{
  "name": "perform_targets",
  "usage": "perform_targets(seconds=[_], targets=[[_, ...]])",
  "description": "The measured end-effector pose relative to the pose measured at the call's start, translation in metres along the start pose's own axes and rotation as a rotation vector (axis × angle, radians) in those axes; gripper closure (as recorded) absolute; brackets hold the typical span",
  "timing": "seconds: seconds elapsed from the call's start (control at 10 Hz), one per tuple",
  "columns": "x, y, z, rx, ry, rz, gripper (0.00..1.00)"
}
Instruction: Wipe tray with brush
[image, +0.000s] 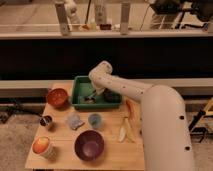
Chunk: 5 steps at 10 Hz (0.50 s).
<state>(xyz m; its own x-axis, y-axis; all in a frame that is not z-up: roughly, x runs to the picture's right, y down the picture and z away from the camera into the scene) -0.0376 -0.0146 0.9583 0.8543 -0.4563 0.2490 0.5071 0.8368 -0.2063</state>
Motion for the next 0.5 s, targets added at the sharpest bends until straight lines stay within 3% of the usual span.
perform_targets(seconds=[0.5], targets=[[0.028, -0.004, 0.004, 0.006, 0.053, 0.018, 1.00]])
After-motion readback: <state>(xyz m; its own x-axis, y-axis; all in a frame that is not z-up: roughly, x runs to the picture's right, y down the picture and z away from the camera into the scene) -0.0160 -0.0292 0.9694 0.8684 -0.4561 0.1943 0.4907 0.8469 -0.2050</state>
